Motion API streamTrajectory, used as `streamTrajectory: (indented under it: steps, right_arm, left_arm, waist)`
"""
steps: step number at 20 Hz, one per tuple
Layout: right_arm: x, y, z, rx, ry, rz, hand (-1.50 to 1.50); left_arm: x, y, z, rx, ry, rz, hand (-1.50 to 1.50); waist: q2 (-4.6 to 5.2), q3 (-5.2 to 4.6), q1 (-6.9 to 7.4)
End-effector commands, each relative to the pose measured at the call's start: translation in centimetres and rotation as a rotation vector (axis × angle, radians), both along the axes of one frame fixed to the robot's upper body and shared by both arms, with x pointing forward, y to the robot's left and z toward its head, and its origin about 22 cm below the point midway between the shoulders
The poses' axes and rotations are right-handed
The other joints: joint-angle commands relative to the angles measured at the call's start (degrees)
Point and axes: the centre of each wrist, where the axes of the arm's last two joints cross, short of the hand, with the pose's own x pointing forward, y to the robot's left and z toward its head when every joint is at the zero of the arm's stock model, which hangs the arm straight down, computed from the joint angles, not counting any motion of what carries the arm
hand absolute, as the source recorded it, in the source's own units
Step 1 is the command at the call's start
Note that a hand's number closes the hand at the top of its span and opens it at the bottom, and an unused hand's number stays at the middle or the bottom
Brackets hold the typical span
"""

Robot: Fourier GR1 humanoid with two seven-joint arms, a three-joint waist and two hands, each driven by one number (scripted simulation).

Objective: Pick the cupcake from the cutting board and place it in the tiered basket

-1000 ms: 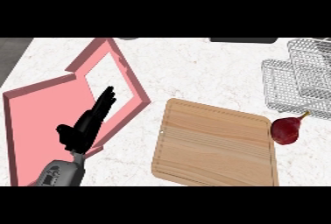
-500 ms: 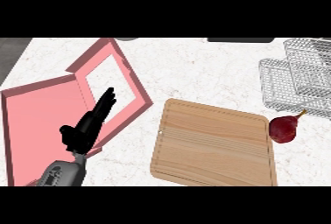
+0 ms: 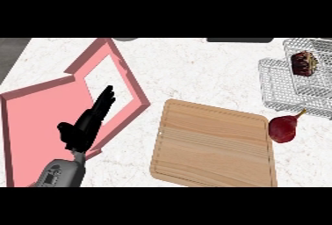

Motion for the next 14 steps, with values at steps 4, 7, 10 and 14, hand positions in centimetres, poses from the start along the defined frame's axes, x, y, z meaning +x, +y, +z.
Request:
streamTrajectory:
  steps: [4,7,10,14]
  right_arm:
    - [-2.2,-3.0,2.9,-0.005,-0.176,-0.267,-1.5]
    - [-4.3,-5.7,3.9,-0.046,-0.275,-0.461,-1.5]
    - [-6.8,-8.5,4.0,-0.031,-0.364,-0.589,-1.5]
    - [-11.0,-12.4,4.7,0.067,-0.475,-0.681,-1.5]
  left_arm:
    - [0.1,-0.8,-0.2,0.007,0.012,-0.006,0.0]
    - [-1.2,1.1,-0.5,0.011,0.018,-0.018,0.0]
    - [0.0,-0.3,0.0,0.001,0.01,-0.001,0.0]
    - [-0.8,-0.8,-0.6,-0.016,-0.001,-0.031,0.0]
  waist:
    - [0.3,-0.01,-0.09]
    - [0.49,0.03,0.77]
    - [0.69,0.11,0.24]
    - [0.87,0.26,0.4]
